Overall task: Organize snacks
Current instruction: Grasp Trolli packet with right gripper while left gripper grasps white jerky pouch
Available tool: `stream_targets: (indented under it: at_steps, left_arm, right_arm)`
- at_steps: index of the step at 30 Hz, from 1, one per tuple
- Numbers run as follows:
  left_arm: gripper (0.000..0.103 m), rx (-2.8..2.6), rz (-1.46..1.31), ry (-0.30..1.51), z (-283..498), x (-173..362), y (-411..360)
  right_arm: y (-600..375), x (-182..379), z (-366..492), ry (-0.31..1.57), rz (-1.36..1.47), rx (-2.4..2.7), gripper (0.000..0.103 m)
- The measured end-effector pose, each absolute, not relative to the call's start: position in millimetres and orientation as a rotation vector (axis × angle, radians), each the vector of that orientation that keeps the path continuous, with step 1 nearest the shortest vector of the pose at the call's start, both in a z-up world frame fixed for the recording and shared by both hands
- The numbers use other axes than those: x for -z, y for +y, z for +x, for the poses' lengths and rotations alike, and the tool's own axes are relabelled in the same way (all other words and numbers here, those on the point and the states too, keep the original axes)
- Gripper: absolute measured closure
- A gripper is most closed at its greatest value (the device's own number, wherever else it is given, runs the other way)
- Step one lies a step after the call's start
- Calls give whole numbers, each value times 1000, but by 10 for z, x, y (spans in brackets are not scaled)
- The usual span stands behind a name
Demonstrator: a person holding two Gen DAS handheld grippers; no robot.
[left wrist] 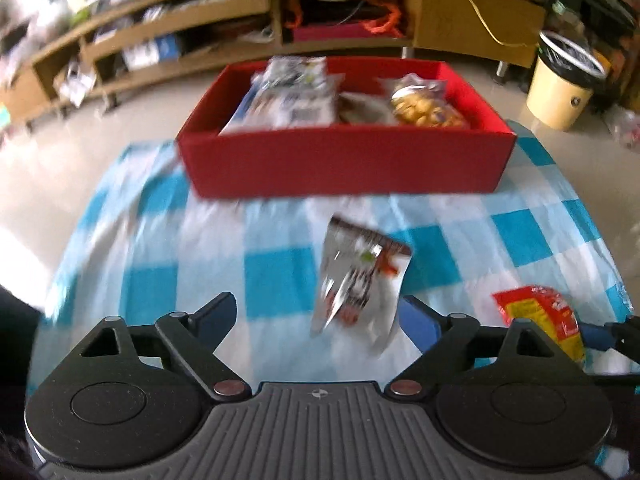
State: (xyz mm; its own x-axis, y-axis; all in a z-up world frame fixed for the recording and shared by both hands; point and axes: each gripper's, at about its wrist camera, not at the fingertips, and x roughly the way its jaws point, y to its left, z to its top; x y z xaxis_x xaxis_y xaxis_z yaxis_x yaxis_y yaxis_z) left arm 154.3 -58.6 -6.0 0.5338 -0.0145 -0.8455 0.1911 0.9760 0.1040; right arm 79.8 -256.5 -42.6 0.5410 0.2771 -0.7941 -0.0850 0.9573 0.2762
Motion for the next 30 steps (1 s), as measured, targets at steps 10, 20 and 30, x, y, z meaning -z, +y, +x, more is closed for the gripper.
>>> stream_targets:
  at_steps: [10,20,30]
  left_arm:
    - [26,93,248,1069,1878,459,-821]
    - [62,109,144,1119,1579,289,-541]
    - [13,111,170,1112,1430,314,-541]
  right_arm:
    - [-2717,478,814,970,294,-234,49]
    - [-2713,476,793,963,297,-230,50]
    - [-2702,491,788,960,296,-226,49]
